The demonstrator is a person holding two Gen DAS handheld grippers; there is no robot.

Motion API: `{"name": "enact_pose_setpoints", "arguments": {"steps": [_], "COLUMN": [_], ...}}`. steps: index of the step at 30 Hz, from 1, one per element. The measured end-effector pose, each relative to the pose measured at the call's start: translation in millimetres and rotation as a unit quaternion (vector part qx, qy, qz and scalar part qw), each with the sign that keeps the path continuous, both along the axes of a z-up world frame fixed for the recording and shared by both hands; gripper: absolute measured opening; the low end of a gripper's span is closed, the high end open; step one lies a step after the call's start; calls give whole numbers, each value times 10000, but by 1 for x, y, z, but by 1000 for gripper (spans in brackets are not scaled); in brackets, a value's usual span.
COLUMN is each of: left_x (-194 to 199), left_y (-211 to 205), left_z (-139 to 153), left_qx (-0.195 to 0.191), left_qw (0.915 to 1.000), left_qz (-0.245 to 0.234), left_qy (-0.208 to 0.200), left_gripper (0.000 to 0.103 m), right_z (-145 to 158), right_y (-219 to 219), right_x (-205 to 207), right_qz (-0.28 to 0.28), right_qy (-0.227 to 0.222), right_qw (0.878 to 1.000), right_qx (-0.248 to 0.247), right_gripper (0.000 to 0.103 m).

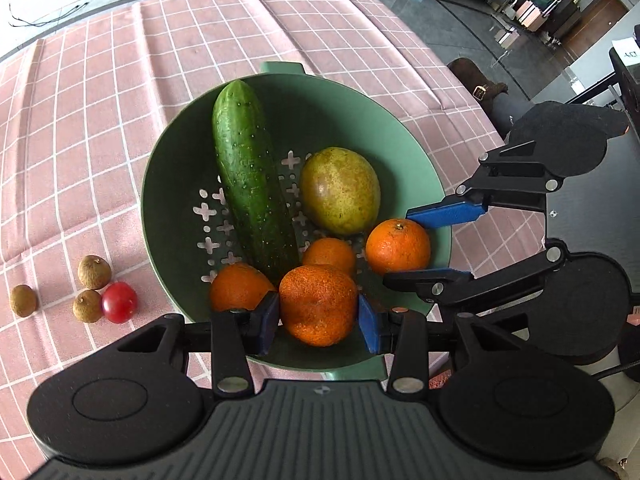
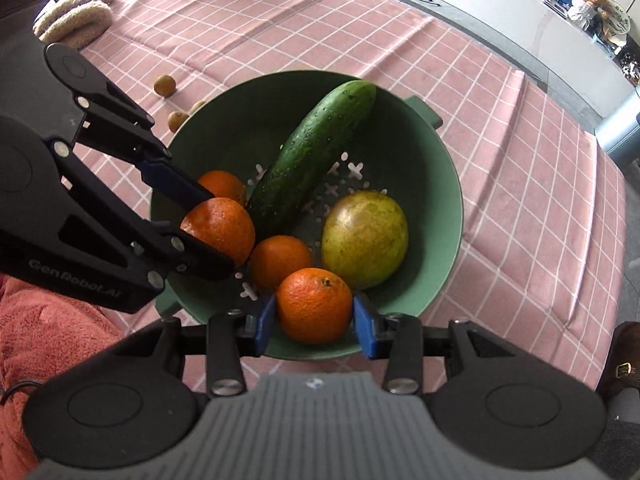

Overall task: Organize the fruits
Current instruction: 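Carry the orange in the left gripper while the right gripper carries its orange over the colander, then open both grippers to drop the oranges into the green colander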

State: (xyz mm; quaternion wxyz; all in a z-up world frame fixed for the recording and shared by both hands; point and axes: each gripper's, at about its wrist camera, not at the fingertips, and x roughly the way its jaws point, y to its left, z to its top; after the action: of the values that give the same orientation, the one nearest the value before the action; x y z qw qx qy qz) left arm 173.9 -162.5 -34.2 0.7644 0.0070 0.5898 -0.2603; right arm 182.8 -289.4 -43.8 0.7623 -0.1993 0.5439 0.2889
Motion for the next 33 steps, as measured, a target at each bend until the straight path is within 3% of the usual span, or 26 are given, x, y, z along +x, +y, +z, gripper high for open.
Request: {"name": "enact_pose_setpoints", "arguments": {"steps": [12,18,24,30,33], "left_x": [2,-1,-10,-27,-35], "left_y": [-5,-6,-2,20,39], "left_z": [-3,-3,14,45,61], "left_qx": [97,169,50,-6,34], "left_qw": [9998,9998,9999,9981,9958], "left_qz": [-18,-41,-103,-68,54], "left_qy": [162,113,-103,-614,-917], "left_gripper": [50,56,60,60,60], "right_z": [-9,-6,10,35,47], "right_y": [2,3,3,13,22], "right_x": [5,2,-8,-23,-32], "right_qz": [123,79,29,-135,-279], "right_qy": [116,-46,-175,-404,-585], "right_qw": [9999,9999,9997,9991,9977], "right_qx": [-17,-119,-150,7,178], "right_gripper": [39,39,39,41,50]}}
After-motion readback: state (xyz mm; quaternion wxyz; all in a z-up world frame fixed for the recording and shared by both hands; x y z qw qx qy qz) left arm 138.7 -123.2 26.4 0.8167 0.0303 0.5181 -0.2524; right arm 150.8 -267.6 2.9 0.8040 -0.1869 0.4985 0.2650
